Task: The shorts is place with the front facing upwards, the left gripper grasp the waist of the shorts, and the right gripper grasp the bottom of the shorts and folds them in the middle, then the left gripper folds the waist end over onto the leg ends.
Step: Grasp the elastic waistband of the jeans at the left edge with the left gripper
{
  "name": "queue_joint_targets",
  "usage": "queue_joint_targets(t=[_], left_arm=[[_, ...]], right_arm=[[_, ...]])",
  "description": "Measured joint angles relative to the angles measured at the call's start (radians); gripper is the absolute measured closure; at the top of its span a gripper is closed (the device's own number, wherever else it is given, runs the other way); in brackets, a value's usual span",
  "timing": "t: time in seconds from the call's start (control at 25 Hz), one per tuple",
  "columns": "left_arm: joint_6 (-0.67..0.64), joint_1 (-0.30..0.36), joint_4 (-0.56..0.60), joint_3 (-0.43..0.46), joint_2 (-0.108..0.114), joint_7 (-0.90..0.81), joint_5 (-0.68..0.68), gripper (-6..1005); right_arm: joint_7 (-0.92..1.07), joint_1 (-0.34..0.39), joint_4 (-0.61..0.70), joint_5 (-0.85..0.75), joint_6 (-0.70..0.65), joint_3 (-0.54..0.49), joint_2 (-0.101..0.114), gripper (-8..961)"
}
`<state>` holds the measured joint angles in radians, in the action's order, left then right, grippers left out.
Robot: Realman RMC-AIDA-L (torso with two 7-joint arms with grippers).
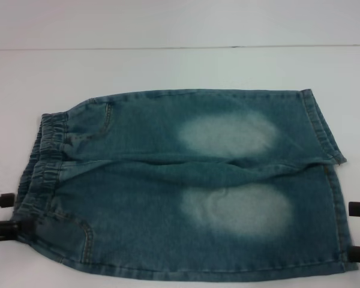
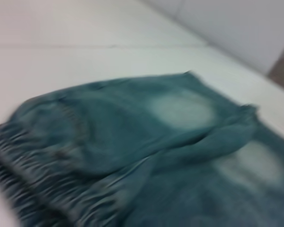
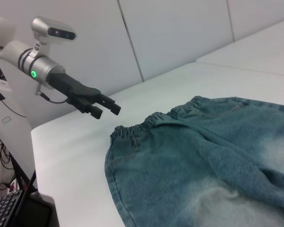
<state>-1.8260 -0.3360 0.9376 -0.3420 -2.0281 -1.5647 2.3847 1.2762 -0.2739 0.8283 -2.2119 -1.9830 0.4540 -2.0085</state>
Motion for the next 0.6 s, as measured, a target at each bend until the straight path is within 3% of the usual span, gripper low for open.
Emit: queue_joint_targets(t=[0.32, 0.6], left_arm=[[0.023, -0.045, 0.053, -0.001, 0.003, -0.058, 0.164, 127], [0.079, -0.053, 0.049, -0.031, -0.013, -0.056, 0.182, 128]], right_arm=[[0.029, -0.014, 0.001, 0.0, 0.001, -0.01, -0.001, 24], [0.031, -0.023, 0.0, 0.0, 0.001, -0.024, -0.002, 25]])
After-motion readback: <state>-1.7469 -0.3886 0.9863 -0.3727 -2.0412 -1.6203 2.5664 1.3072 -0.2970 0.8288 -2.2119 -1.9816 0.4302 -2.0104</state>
